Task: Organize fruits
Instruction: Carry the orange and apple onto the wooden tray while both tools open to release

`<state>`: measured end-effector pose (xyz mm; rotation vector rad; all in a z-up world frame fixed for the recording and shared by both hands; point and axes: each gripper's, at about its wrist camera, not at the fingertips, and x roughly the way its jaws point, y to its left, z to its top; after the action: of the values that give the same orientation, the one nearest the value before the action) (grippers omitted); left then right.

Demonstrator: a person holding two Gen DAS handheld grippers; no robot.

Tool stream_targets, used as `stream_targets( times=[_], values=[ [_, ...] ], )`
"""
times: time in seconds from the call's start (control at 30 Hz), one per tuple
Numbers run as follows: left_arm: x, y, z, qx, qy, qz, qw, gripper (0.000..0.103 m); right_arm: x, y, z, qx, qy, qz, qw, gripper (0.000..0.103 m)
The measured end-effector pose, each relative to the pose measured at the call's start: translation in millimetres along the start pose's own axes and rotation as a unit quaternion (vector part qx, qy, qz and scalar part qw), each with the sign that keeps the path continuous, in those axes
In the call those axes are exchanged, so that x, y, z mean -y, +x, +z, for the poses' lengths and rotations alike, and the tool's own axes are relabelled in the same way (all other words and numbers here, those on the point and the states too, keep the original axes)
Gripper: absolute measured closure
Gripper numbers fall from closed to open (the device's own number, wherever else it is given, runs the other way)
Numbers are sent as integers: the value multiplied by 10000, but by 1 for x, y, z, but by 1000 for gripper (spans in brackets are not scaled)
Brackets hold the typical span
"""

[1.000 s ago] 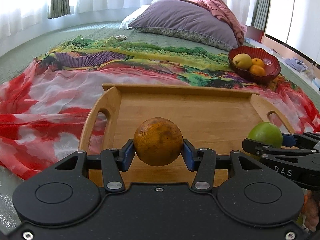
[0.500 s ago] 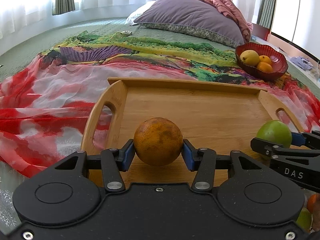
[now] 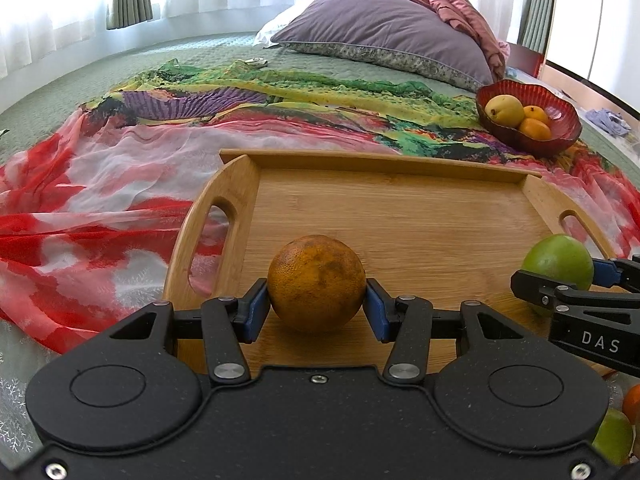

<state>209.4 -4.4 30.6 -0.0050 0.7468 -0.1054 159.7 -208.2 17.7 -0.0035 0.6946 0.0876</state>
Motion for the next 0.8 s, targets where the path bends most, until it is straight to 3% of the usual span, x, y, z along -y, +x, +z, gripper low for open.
stream_targets(
  times=[0.43, 0.6, 0.8],
  values=[
    [-2, -2, -1, -22, 36, 27, 10000, 54, 1, -2, -1, -2, 4, 20, 10000, 39],
    [-2, -11, -1, 67, 55, 9, 10000, 42, 0, -5, -2, 4, -11, 40, 10000, 38],
    [-2, -24, -3, 134, 134, 19, 9998, 30, 1, -15, -5, 51, -8, 71, 10000, 28]
  ],
)
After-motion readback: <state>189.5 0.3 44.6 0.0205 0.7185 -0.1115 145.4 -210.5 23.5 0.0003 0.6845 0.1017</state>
